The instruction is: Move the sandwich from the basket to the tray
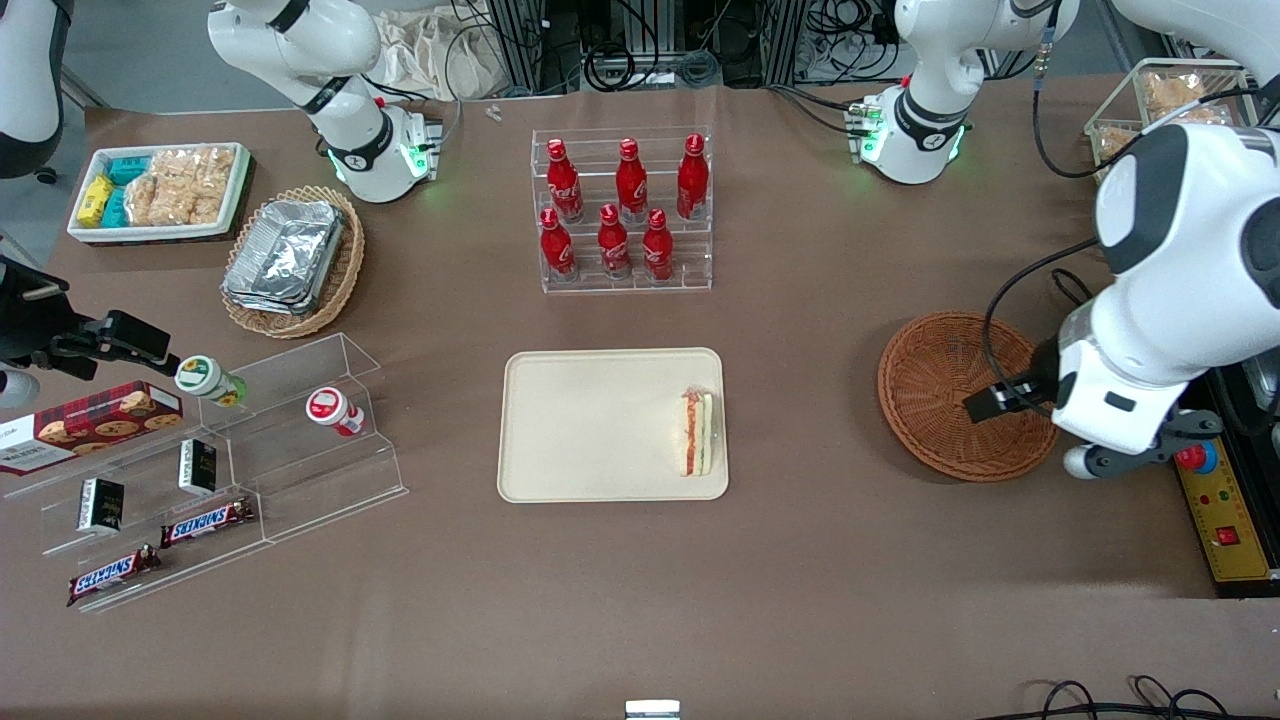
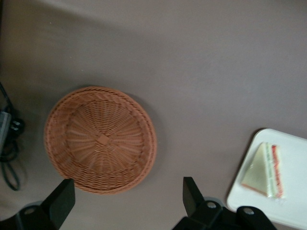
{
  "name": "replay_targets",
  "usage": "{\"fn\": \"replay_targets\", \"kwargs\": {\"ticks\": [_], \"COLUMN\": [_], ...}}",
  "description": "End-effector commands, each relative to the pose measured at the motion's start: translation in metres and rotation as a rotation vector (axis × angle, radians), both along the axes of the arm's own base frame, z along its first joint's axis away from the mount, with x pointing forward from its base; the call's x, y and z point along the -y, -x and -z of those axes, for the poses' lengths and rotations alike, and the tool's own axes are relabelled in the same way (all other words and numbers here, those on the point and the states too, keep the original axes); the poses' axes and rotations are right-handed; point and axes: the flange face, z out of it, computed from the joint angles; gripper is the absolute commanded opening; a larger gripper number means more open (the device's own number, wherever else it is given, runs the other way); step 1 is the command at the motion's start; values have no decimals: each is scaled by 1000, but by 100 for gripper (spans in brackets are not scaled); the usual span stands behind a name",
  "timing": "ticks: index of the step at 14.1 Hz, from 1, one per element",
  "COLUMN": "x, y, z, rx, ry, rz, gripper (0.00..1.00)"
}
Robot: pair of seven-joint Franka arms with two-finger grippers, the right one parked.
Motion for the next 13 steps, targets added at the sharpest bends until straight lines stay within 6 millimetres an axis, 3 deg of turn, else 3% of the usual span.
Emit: {"fn": "replay_targets", "kwargs": {"ticks": [1, 8, 9, 13], "x": [-31, -42, -58, -52], "y": [10, 5, 5, 5], "z": [-8, -12, -12, -12], "rx": [-29, -20, -22, -25], "ry": [18, 23, 29, 68], "rz": [85, 233, 210, 237], "gripper": [100, 100, 100, 100]}}
